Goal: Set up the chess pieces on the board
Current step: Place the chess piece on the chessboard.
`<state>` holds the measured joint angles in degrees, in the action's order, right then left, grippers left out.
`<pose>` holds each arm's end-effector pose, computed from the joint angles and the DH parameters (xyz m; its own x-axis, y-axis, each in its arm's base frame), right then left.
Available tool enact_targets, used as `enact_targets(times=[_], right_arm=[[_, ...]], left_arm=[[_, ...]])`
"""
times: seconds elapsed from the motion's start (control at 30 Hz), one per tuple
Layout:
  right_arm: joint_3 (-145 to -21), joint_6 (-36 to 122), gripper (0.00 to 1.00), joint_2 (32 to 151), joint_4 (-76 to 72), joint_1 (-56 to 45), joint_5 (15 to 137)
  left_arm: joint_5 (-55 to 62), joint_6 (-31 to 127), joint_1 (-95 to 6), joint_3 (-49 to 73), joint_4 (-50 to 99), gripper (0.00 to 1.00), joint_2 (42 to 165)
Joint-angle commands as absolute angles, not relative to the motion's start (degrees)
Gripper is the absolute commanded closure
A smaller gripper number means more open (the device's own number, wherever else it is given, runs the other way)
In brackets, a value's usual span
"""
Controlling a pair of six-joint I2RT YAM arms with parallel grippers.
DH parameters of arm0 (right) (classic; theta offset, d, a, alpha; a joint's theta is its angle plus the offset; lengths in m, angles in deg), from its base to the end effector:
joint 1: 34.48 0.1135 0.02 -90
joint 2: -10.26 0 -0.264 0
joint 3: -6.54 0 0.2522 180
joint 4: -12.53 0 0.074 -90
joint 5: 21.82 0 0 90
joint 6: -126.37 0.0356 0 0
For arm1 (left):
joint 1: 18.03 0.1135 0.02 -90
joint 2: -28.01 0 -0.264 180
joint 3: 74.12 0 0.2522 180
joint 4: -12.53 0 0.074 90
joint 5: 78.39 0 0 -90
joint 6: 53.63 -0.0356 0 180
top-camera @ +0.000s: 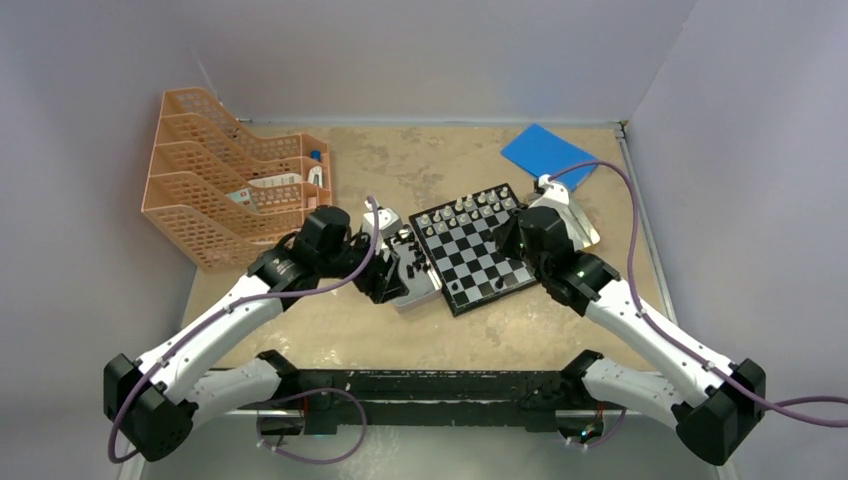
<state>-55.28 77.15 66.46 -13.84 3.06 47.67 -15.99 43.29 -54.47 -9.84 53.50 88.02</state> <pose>0.1856 0.1269 0.3195 -0.4158 0.4520 -0.7892 -0.0519 0.8545 0.5168 0.1705 -0.1464 0.2979 -0.5767 0.2931 -0.7626 0.7613 0.5315 -0.3715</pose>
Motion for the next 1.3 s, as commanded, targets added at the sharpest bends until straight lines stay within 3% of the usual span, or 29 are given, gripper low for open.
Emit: enact_targets(times=[0.0,0.4,1.27], right_arm=[[-55.6,79.6,0.98,66.8,-19.3,3.0,36.0],[-51.9,87.1,0.98,75.1,-21.6,3.0,29.4],[-52.1,105.3,0.96,86.2,-33.3,2.2,23.9]], left_arm=[[-12.4,47.8,-54.3,-13.1,55.3,0.3,82.8],[-12.3,48.6,-54.3,-16.9,52.8,0.26,74.6],[-21.5,47.1,-54.4,-17.6,51.9,0.26,72.6]])
